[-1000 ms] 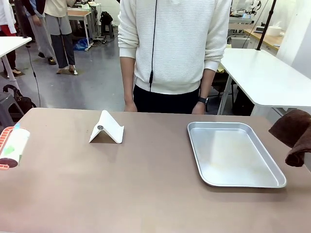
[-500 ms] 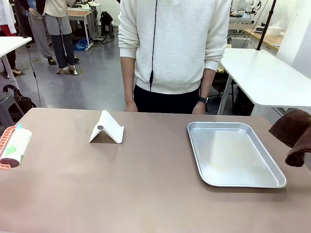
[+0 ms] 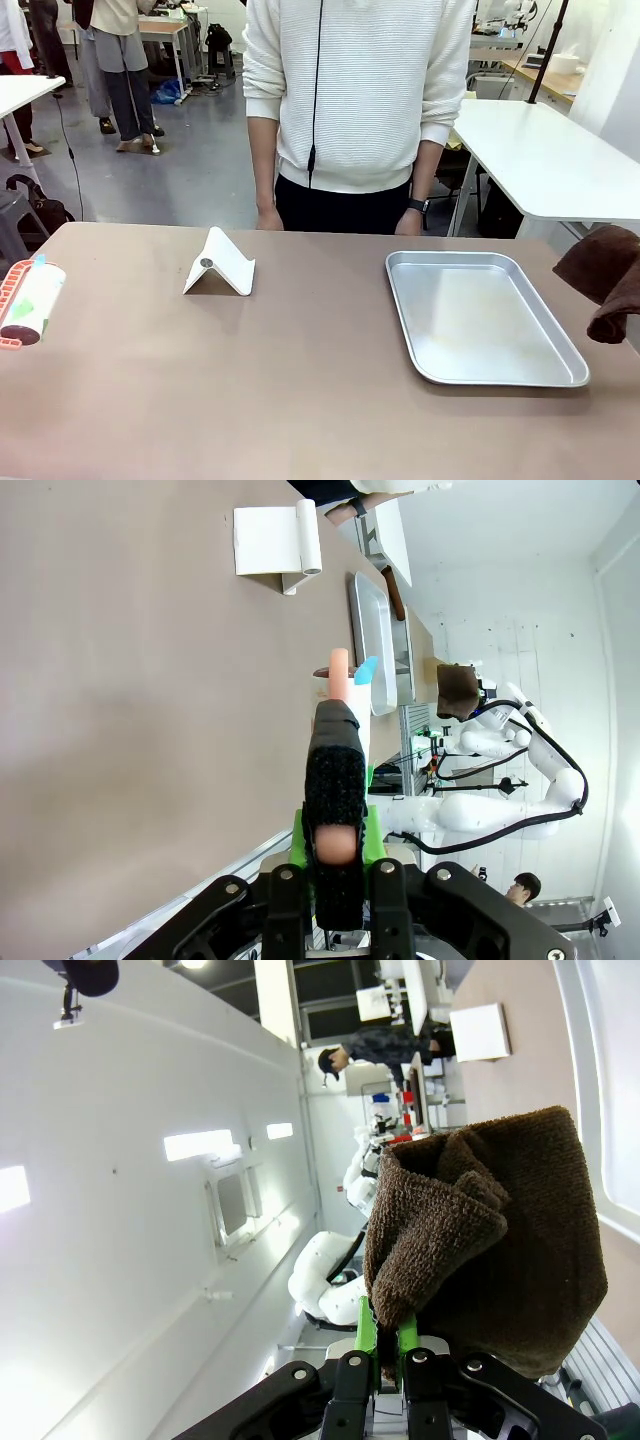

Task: Clean the surface of the table.
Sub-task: Return the Lint Roller and towel to their original positions.

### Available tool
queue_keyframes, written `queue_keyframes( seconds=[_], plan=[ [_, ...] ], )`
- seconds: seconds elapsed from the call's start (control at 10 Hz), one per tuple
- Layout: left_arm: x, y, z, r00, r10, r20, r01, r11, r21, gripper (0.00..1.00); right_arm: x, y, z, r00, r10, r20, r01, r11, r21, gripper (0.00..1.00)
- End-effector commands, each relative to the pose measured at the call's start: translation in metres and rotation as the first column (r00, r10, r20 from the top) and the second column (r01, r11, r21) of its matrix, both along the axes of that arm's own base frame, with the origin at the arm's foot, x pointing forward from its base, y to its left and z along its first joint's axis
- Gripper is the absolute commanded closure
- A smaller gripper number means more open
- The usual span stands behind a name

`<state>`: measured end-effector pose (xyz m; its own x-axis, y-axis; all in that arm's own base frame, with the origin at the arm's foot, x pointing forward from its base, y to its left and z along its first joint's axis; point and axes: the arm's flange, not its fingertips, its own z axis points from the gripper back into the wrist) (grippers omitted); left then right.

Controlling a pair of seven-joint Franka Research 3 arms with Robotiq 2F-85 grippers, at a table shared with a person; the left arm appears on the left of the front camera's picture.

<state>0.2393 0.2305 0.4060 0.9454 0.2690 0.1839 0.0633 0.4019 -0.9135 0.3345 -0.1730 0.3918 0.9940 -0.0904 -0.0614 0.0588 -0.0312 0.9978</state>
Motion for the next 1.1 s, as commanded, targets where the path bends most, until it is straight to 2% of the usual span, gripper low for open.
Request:
queue_keyframes(
  seconds=[0.0, 0.2, 0.3, 0.4, 0.6, 0.7, 0.8, 0.9, 1.0],
  plan=[
    [-0.001, -0.001, 0.003, 1.0, 0.011, 0.003, -0.011, 1.0, 0.0, 0.78, -0.004, 0.0, 0.003, 1.0, 0.014, 0.003, -0.014, 1.0, 0.006, 0.92],
    [0.0, 0.0, 0.0, 1.0, 0.0, 0.0, 0.0, 1.0, 0.0, 0.78, 0.0, 0.0, 0.0, 1.0, 0.0, 0.0, 0.0, 1.0, 0.0, 0.92],
    [0.014, -0.013, 0.011, 1.0, -0.03, -0.01, 0.03, 1.0, 0.0, 0.78, 0.006, 0.009, 0.004, 0.999, -0.048, -0.014, 0.048, 0.999, 0.019, 0.92],
    [0.031, -0.031, 0.036, 0.995, -0.099, 0.013, 0.099, 0.995, -0.009, 0.78, 0.023, 0.035, 0.016, 0.999, -0.032, -0.019, 0.032, 0.999, -0.029, 0.92],
    [0.064, -0.078, 0.088, 0.979, -0.186, -0.079, 0.194, 0.975, 0.105, 0.78, 0.057, 0.097, 0.04, 0.998, 0.044, -0.038, -0.047, 0.996, -0.079, 0.92],
    [0.076, -0.101, 0.112, 0.971, -0.214, -0.108, 0.229, 0.96, 0.162, 0.78, 0.068, 0.125, 0.049, 0.999, 0.039, -0.034, -0.043, 0.994, -0.101, 0.92],
    [0.091, -0.127, 0.138, 0.961, -0.234, -0.145, 0.262, 0.938, 0.226, 0.78, 0.08, 0.159, 0.057, 0.999, 0.024, -0.03, -0.028, 0.99, -0.139, 0.92],
    [0.106, -0.16, 0.164, 0.961, -0.202, -0.191, 0.255, 0.916, 0.31, 0.78, 0.095, 0.196, 0.062, 0.999, -0.039, 0.005, 0.039, 0.982, -0.183, 0.92],
    [0.117, -0.189, 0.184, 0.967, -0.187, -0.173, 0.239, 0.901, 0.362, 0.78, 0.106, 0.231, 0.063, 1.0, -0.011, 0.008, 0.013, 0.978, -0.208, 0.92]
  ],
)
